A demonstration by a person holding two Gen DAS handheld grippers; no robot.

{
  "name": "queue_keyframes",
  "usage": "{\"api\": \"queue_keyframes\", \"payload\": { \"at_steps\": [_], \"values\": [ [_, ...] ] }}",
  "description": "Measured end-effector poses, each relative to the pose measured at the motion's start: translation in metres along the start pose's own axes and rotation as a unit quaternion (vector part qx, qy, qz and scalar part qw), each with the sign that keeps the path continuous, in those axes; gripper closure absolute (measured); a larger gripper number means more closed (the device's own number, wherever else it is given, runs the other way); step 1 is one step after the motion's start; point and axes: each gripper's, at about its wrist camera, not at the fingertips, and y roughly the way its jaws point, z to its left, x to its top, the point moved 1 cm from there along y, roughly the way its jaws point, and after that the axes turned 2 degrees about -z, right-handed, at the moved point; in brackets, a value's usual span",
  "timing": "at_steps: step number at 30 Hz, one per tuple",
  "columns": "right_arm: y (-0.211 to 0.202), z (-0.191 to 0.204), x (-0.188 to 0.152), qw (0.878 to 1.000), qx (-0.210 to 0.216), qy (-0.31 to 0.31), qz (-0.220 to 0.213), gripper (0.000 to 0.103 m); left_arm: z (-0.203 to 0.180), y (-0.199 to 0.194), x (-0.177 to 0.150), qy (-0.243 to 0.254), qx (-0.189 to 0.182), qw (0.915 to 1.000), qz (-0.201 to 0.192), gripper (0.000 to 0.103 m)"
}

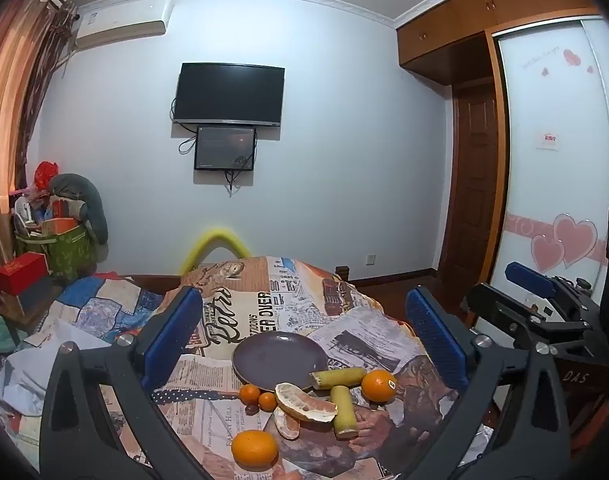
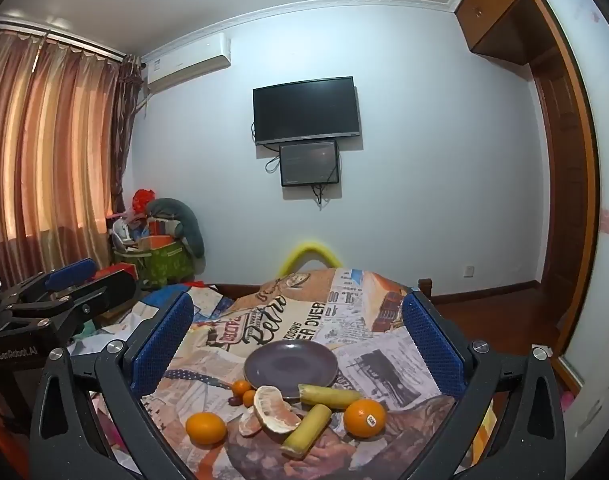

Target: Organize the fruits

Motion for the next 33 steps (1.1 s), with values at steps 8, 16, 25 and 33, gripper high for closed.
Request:
{"api": "queue_keyframes", "payload": {
  "at_steps": [8,16,25,33],
  "values": [
    [-0.0003,0.0000,-0.0007,1.000,-0.003,0.000,-0.001,0.000,0.0014,-0.0009,0.0020,-0.005,-0.005,1.0000,0.006,0.000],
    [-0.0024,0.0042,-0.0037,1.000,-0.009,0.003,-0.003,0.000,0.0044,-0.0032,0.0043,-0.004,-0.003,1.0000,0.005,0.000],
    [0.0003,0.0011,-0.0025,1.000,-0.005,0.003,-0.002,0.000,0.0032,0.0001,0.0010,-0.002,-0.001,1.0000,0.007,0.000],
    [-0.0006,0.0018,-0.0029,1.000,-0.005,0.004,-0.002,0.000,0.0033,0.0000,0.0003,-0.001,0.000,1.0000,0.007,0.000]
  ]
}}
